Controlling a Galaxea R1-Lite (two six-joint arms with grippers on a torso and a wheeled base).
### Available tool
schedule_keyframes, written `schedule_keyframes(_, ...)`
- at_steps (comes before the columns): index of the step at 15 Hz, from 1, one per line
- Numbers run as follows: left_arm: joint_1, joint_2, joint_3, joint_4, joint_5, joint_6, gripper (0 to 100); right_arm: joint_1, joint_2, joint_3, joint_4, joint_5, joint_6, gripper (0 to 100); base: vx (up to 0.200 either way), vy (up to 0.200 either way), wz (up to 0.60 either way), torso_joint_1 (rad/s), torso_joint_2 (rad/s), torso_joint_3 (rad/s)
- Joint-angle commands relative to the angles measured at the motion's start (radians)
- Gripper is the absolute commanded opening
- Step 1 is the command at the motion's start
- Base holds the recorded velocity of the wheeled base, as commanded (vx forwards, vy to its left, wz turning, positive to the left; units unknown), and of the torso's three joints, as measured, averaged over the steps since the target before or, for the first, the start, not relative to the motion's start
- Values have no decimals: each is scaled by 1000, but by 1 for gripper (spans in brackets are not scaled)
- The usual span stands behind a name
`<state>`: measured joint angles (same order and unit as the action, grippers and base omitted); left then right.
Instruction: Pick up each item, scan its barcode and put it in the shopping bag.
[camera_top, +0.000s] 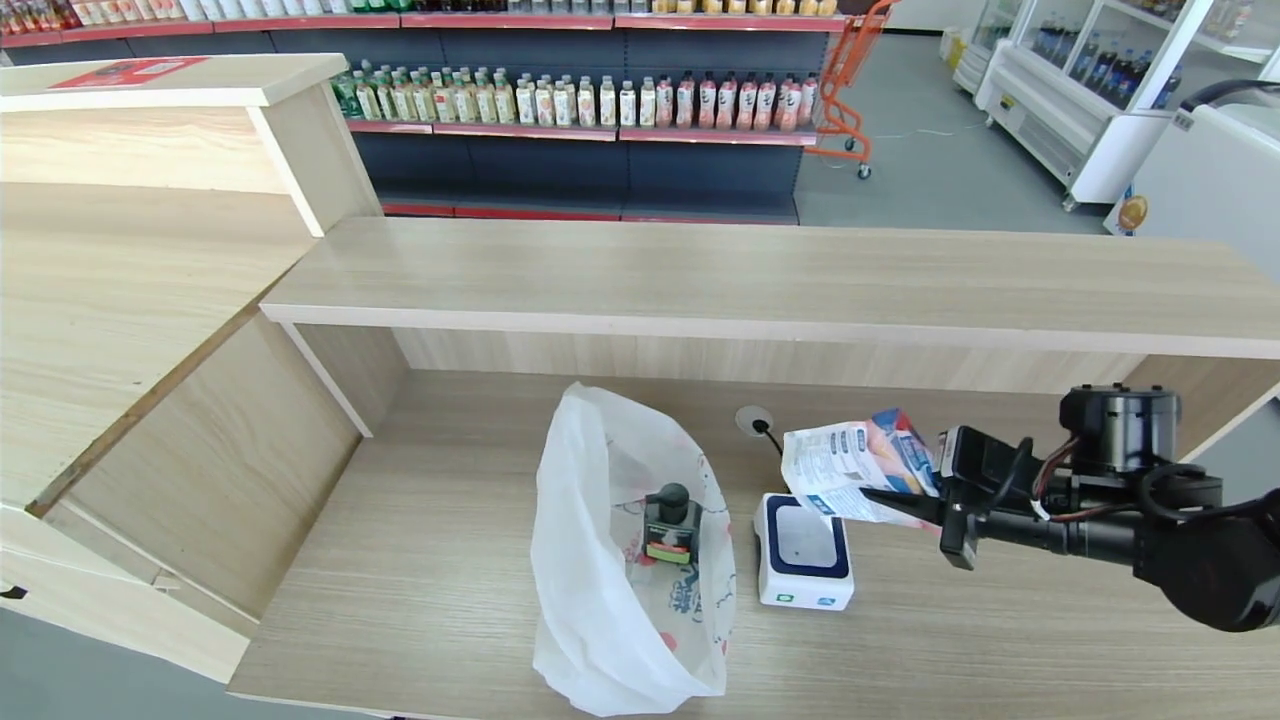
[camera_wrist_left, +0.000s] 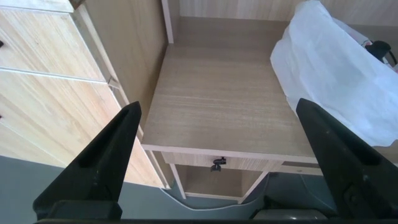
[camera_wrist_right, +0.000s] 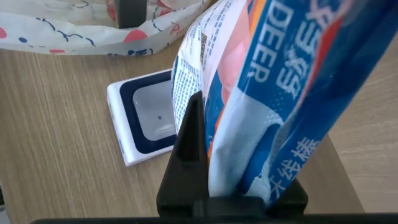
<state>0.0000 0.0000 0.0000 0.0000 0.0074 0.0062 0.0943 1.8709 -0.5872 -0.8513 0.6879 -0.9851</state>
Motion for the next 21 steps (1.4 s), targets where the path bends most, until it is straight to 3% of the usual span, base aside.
schedule_keyframes(1,0,2,0,0,0,0,100,2,100,-2,-34,4,-3,0,0,0,0,0,0,0)
schedule_keyframes(9,0,2,0,0,0,0,100,41,200,-20,-167,10,-20,0,0,0,0,0,0,0)
schedule_keyframes(18,0,2,0,0,0,0,100,56,172,-13,-173,7,-20,0,0,0,0,0,0,0)
schedule_keyframes(19,0,2,0,0,0,0,100,56,129,-13,-169,7,26,0,0,0,0,0,0,0)
schedule_keyframes(21,0,2,0,0,0,0,100,59,-2,-13,-167,-8,276,0,0,0,0,0,0,0)
